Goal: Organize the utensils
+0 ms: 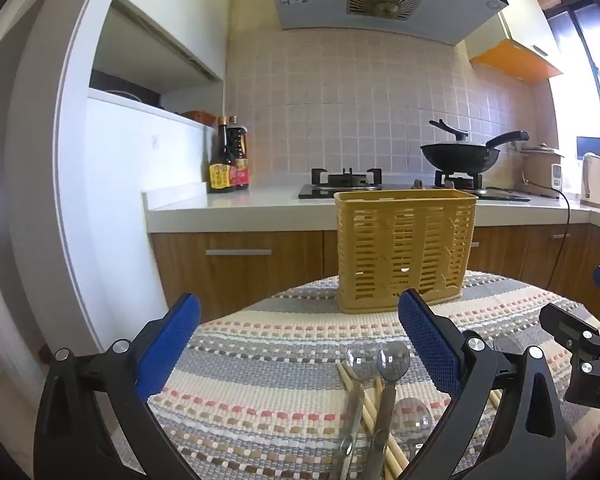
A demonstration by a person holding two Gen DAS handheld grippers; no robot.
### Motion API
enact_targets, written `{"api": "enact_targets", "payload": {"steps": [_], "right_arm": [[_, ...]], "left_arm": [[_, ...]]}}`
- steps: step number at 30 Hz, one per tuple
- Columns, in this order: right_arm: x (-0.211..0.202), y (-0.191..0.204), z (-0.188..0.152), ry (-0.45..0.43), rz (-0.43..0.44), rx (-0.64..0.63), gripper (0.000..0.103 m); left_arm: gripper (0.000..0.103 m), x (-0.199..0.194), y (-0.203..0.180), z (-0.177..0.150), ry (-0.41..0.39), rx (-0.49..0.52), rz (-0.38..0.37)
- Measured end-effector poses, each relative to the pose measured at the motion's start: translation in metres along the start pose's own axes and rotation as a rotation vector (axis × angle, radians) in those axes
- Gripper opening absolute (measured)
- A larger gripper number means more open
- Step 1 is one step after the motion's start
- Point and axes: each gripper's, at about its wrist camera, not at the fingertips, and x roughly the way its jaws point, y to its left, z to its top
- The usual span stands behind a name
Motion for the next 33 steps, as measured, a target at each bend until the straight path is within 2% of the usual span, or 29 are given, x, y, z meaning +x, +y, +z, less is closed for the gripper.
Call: {"api": "enact_targets", "payload": {"steps": [33], "right_arm": [[0.0026, 0.004, -0.0048, 0.003, -0.007, -0.023, 0.097]], "left_arm": [[0.096, -0.003, -0.0015, -0.0009, -0.004, -0.002, -0.008]]}}
